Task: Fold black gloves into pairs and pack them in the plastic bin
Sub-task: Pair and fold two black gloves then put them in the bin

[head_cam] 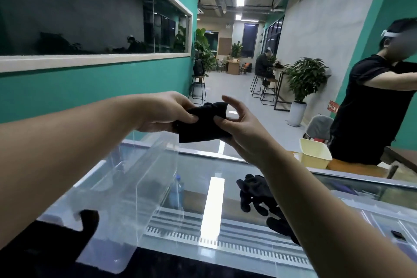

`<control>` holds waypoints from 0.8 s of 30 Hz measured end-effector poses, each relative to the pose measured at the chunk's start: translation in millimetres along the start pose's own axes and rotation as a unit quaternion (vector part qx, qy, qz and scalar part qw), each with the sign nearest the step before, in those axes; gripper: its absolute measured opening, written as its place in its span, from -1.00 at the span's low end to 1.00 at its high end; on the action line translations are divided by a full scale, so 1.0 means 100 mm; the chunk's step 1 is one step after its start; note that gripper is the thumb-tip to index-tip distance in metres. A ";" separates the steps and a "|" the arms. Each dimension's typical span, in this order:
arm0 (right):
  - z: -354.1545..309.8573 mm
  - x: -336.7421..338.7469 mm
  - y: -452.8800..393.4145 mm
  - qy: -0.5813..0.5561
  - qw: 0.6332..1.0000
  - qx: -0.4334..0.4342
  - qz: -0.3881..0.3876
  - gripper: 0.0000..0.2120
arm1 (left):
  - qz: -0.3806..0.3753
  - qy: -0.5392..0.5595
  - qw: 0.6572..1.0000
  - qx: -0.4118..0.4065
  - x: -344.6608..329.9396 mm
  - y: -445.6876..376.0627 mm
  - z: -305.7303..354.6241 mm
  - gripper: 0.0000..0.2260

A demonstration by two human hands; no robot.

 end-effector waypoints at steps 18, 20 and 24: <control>0.36 -1.36 -1.32 0.476 0.874 -0.093 -0.019 -0.67 | -0.037 -0.014 0.995 0.086 1.50 -0.29 -0.89 -0.78; 0.42 -1.36 -1.44 0.522 0.841 -0.135 -0.035 -0.65 | -0.045 -0.056 0.992 0.100 1.53 -0.39 -0.96 -0.76; 0.53 -1.35 -1.65 0.523 0.811 -0.237 -0.115 -0.64 | -0.079 -0.125 0.981 0.129 1.55 -0.57 -1.06 -0.76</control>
Point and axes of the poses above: each hand's wrist, its own y-axis away from the middle knuckle, its own x-axis out of the back of the hand, z = x × y, the point moved 1 cm from there along -y, towards the middle knuckle, and after that the axes turned 3 degrees about -z, right-handed, at the moved point
